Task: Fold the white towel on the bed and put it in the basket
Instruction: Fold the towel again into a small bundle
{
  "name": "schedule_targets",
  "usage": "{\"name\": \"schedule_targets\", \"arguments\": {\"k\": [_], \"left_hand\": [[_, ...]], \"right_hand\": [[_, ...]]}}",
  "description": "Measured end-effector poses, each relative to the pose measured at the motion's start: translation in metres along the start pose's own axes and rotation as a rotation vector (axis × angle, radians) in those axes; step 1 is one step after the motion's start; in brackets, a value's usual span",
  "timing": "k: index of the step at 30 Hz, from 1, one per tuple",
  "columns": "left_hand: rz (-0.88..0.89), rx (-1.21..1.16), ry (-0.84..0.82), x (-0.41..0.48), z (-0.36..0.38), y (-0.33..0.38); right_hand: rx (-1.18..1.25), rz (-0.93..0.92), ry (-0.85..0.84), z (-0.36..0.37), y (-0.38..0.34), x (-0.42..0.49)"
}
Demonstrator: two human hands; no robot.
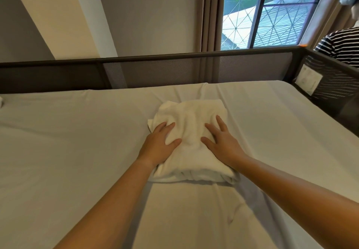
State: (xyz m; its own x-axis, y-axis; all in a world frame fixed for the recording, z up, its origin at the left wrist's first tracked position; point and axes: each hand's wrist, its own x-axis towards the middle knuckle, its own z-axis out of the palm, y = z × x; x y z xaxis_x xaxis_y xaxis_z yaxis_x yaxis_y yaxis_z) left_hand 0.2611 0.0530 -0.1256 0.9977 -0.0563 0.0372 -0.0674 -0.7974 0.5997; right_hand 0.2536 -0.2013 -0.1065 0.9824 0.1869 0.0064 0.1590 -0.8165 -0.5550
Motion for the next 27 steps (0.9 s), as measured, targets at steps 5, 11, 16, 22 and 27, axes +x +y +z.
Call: {"name": "schedule_targets", "arguments": {"k": [5, 11, 16, 22, 27], "left_hand": [[0.020, -0.055, 0.019, 0.000, 0.000, 0.005], [0.038, -0.055, 0.059, -0.002, -0.005, 0.016], [0.083, -0.036, 0.115, -0.007, -0.017, 0.031], [0.163, -0.025, 0.153, -0.016, -0.032, 0.065], [0.256, -0.024, 0.160, -0.024, -0.037, 0.101]], "right_hand": [[-0.012, 0.007, 0.009, 0.001, -0.002, 0.001], [-0.018, 0.011, 0.040, -0.007, -0.011, -0.005], [-0.012, 0.000, 0.079, -0.024, -0.028, -0.013], [0.006, 0.009, 0.144, -0.051, -0.042, -0.035], [-0.019, 0.035, 0.228, -0.081, -0.041, -0.065]]}}
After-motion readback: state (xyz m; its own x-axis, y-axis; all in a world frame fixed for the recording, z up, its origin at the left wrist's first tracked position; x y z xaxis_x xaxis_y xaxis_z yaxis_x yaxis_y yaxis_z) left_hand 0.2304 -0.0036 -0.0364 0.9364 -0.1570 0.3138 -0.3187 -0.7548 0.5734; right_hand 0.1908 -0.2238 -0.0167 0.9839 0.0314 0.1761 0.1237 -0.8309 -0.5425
